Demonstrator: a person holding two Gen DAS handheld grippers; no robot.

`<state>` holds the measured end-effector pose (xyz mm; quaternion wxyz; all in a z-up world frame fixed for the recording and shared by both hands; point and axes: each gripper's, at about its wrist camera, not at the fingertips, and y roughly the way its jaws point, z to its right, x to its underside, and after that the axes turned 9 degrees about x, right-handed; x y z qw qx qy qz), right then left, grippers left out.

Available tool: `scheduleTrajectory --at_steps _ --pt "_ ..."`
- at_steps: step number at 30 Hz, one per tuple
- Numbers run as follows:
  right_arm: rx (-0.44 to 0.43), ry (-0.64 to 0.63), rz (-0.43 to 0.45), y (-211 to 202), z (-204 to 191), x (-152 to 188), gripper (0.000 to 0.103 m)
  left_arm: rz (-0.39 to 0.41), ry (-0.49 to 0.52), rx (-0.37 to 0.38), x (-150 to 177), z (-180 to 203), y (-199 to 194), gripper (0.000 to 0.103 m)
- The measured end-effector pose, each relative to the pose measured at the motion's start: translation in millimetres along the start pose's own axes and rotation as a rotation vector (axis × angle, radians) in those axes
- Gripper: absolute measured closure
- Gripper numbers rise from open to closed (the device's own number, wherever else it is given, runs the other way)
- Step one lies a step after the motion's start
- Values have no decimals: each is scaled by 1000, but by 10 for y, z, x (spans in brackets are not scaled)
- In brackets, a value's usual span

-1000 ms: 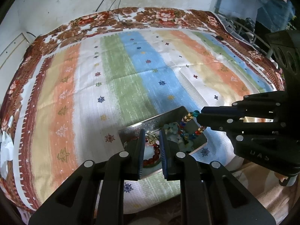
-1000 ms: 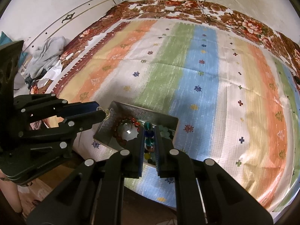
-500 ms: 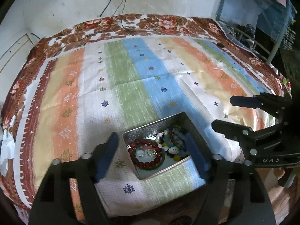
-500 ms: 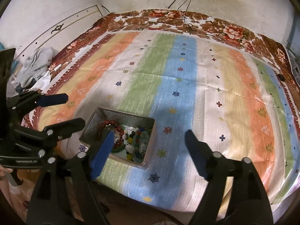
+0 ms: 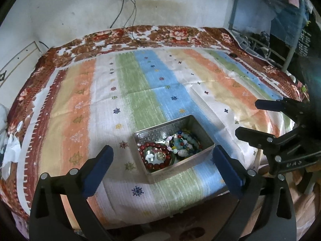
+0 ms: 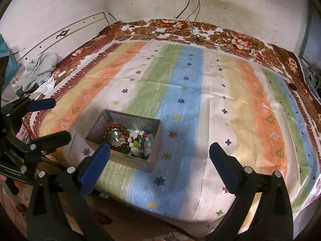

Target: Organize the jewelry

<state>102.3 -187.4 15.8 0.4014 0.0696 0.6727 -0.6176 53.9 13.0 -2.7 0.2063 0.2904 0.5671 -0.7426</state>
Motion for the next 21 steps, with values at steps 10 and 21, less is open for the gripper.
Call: scheduleTrajectory --at_steps 10,21 --pt "-40 100 157 -414 112 189 5 102 -12 -35 193 15 -237 6" --pt "-31 44 202 -560 -93 322 5 173 61 -73 323 165 -353 6"
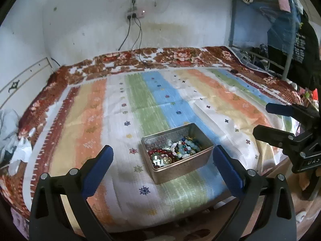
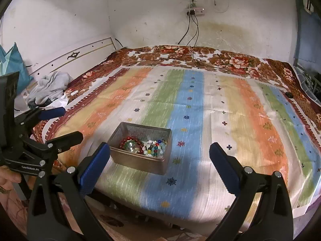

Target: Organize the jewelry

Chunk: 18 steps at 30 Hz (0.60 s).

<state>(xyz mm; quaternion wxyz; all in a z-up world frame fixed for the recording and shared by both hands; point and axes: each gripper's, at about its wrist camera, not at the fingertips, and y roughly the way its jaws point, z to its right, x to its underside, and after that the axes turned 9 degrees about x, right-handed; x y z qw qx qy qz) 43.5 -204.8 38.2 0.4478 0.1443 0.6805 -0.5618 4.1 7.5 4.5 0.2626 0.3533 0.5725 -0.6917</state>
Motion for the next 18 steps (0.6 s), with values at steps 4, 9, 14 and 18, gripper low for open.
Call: scheduleTrajectory --at_steps 4,9,14,18 --pt "4 8 -12 16 -3 12 5 21 25 -28 -10 51 -18 6" --pt "13 8 -33 41 23 39 5 18 50 -20 -21 101 -31 6" --pt "17 20 -49 82 100 47 5 6 36 -16 -10 92 -11 6" --pt "18 28 -64 123 152 53 5 0 51 -26 8 134 0 6"
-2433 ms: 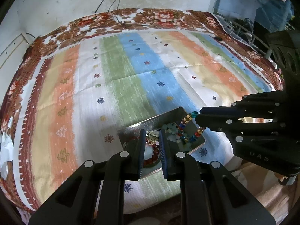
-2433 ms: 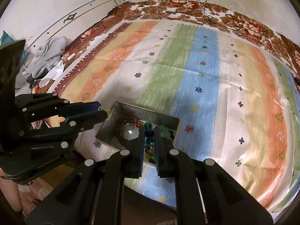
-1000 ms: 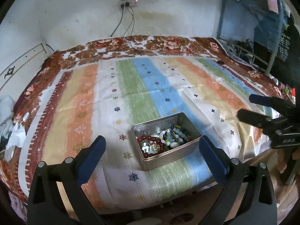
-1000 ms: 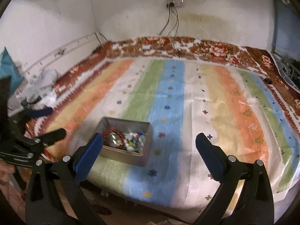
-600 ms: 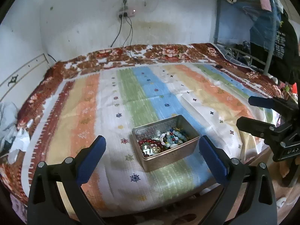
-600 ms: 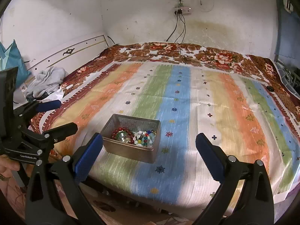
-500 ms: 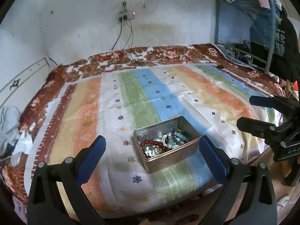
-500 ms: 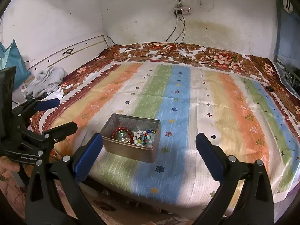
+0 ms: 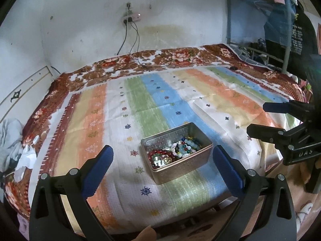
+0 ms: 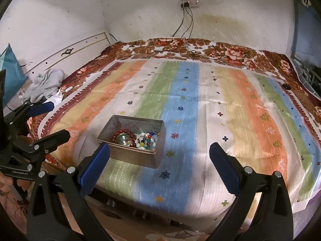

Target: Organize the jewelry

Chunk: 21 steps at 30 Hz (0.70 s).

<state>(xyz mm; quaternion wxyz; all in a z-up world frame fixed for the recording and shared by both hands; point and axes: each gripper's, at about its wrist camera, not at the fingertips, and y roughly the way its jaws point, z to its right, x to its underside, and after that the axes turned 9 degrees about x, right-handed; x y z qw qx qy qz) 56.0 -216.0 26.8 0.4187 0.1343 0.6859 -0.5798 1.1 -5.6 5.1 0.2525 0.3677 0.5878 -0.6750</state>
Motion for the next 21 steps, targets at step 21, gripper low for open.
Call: scheduleTrajectory --at_steps 21 --pt "0 -12 -25 69 11 27 5 46 -14 -7 7 -39 -58 6"
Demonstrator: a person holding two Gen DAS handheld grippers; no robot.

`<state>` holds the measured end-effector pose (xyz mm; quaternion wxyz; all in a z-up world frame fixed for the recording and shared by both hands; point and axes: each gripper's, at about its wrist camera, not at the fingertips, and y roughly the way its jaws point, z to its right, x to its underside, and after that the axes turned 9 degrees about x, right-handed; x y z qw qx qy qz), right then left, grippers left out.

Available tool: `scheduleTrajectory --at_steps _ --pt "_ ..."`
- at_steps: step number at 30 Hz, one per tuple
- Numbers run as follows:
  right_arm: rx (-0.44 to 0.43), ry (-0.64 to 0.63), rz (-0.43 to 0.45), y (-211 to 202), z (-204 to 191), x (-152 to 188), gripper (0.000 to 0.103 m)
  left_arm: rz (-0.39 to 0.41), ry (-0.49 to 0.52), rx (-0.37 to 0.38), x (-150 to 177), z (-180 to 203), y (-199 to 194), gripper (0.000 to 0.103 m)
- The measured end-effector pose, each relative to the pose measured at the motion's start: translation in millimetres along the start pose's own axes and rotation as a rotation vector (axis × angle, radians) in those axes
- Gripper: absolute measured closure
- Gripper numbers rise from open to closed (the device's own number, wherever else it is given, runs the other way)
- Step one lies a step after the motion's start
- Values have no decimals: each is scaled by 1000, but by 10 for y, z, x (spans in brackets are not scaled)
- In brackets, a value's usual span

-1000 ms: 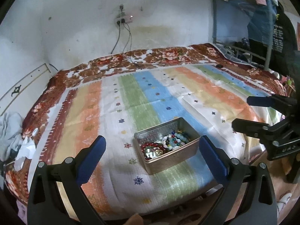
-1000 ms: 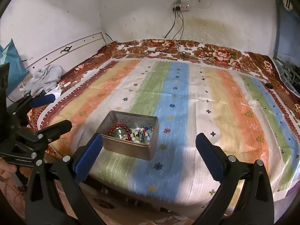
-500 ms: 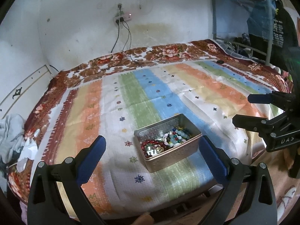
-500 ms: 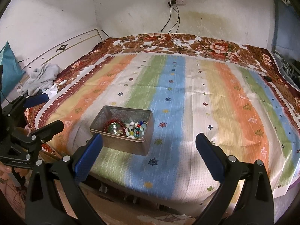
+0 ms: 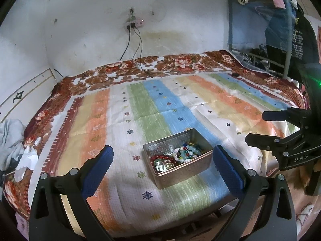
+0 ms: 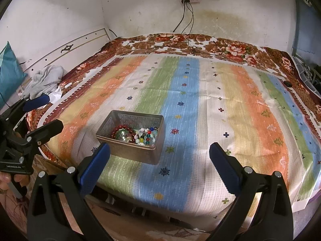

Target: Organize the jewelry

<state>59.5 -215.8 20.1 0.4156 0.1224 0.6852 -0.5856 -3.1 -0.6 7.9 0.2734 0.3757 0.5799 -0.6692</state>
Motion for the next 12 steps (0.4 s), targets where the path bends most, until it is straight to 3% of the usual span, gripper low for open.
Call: scheduleTrajectory --at_steps 12 --pt "-1 -1 -1 3 -2 7 5 3 -29 16 -4 -41 -8 6"
